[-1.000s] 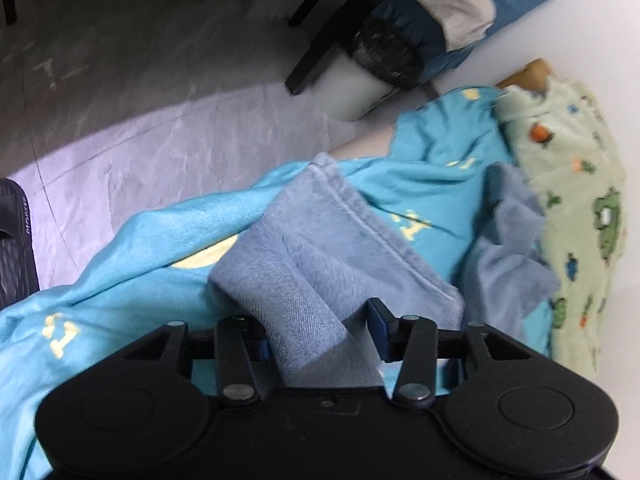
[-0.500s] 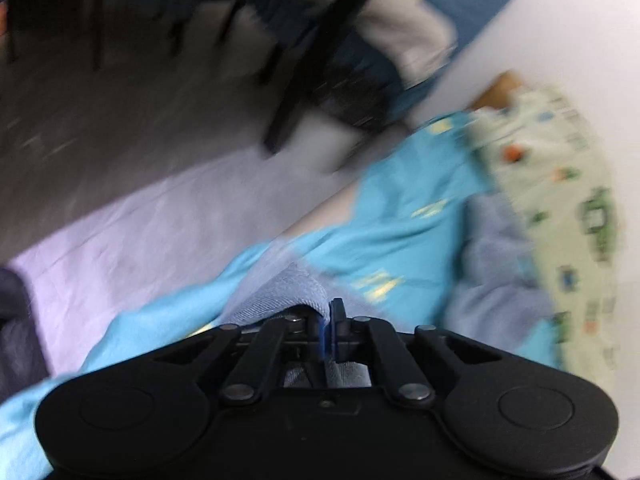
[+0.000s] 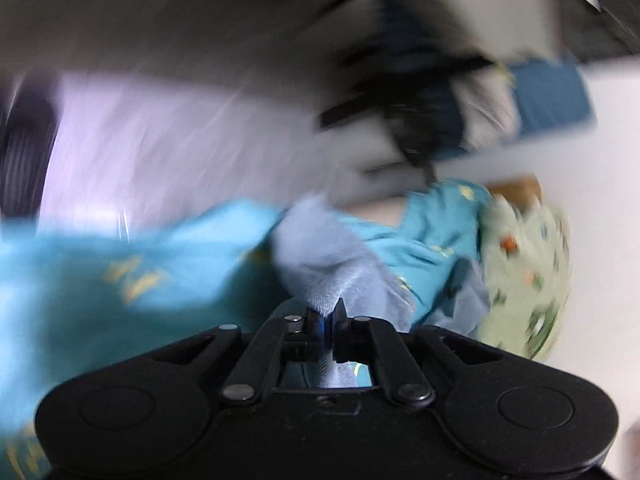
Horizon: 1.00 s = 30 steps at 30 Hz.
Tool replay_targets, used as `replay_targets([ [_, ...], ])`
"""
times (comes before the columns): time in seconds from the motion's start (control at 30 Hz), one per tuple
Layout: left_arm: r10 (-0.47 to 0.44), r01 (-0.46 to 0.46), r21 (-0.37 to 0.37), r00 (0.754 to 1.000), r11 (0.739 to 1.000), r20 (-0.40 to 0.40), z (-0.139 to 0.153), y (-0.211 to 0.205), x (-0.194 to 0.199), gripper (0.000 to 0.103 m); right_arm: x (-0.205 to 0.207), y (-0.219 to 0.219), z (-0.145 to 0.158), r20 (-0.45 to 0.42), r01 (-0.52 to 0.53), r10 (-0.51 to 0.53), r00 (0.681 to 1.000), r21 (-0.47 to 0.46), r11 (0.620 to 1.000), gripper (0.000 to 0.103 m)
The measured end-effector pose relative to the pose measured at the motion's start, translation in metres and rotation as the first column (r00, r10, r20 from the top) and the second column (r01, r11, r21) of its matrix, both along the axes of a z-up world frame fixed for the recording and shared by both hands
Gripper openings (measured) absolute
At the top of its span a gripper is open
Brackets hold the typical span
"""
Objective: Fold clothes
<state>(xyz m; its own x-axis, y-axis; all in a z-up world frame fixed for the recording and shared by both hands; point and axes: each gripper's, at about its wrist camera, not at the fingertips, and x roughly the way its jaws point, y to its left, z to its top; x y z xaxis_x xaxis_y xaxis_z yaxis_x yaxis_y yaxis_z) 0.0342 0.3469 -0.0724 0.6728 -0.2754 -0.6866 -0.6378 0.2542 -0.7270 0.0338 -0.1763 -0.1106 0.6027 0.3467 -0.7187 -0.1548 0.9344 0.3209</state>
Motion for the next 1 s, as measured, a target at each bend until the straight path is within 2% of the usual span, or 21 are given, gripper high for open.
replay_targets([
  [0.07,-0.006,0.006,-0.070,1.000,0.998,0.006,-0.016,0.010,-0.009,0.005,-0.004,-0.012,0.001,-0.018,0.052,-0.051,0.999,0.035,0.998,0.046],
  [0.13,-0.022,0.024,-0.091,1.000,0.996,0.023,-0.019,0.017,-0.010,0.006,-0.012,-0.030,0.002,-0.033,0.136,-0.134,0.990,0.097,0.986,0.046],
  [0.17,-0.016,0.019,-0.107,1.000,0.994,0.027,-0.018,0.021,-0.013,0.011,-0.017,-0.040,0.003,-0.035,0.187,-0.184,0.982,0.129,0.974,0.046],
  [0.2,-0.016,0.020,-0.113,0.999,0.993,0.030,-0.017,0.022,-0.013,0.013,-0.022,-0.050,0.004,-0.033,0.242,-0.240,0.970,0.154,0.958,0.046],
  [0.23,-0.018,0.021,-0.116,0.999,0.993,0.033,-0.016,0.024,-0.014,0.017,-0.028,-0.061,0.005,-0.029,0.301,-0.301,0.953,0.180,0.936,0.041],
  [0.3,-0.038,0.042,-0.087,0.998,0.995,0.044,-0.008,0.024,-0.017,0.029,-0.039,-0.080,0.005,-0.042,0.402,-0.404,0.914,0.240,0.884,0.035],
  [0.33,-0.043,0.047,-0.071,0.997,0.996,0.059,-0.001,0.025,-0.020,0.038,-0.044,-0.086,0.005,-0.045,0.456,-0.460,0.887,0.241,0.857,0.037],
  [0.4,-0.056,0.059,-0.034,0.995,0.998,0.089,0.011,0.028,-0.024,0.049,-0.054,-0.096,0.006,-0.040,0.549,-0.556,0.831,0.225,0.805,0.037],
  [0.47,-0.113,0.106,0.063,0.986,0.992,0.123,0.024,0.028,-0.017,0.065,-0.063,-0.103,0.010,-0.008,0.631,-0.644,0.765,0.204,0.748,0.044],
  [0.53,-0.215,0.197,0.180,0.972,0.964,0.089,0.025,0.024,0.008,0.066,-0.070,-0.113,0.009,0.000,0.710,-0.724,0.690,0.195,0.677,0.071],
  [0.6,-0.289,0.270,0.257,0.957,0.928,0.038,0.017,0.018,0.034,0.066,-0.070,-0.125,0.000,-0.040,0.781,-0.789,0.613,0.187,0.596,0.072],
  [0.63,-0.307,0.291,0.264,0.952,0.920,0.019,0.009,0.017,0.046,0.066,-0.070,-0.131,-0.005,-0.059,0.813,-0.819,0.571,0.181,0.554,0.072],
  [0.67,-0.335,0.322,0.253,0.942,0.912,0.008,-0.001,0.016,0.059,0.065,-0.071,-0.136,-0.011,-0.090,0.832,-0.833,0.546,0.182,0.525,0.072],
  [0.77,-0.356,0.350,0.140,0.934,0.926,0.018,-0.037,0.022,0.091,0.062,-0.067,-0.143,-0.025,-0.172,0.842,-0.829,0.532,0.208,0.497,0.071],
  [0.9,-0.371,0.371,0.097,0.929,0.924,-0.019,-0.066,0.027,0.119,0.061,-0.057,-0.136,-0.026,-0.155,0.837,-0.825,0.543,0.177,0.517,0.071],
  [0.93,-0.366,0.367,0.084,0.930,0.927,-0.026,-0.072,0.027,0.124,0.057,-0.053,-0.134,-0.027,-0.152,0.835,-0.823,0.547,0.172,0.523,0.071],
  [1.0,-0.371,0.370,0.066,0.929,0.926,-0.001,-0.076,0.029,0.131,0.044,-0.048,-0.133,-0.029,-0.150,0.833,-0.821,0.551,0.165,0.528,0.071],
])
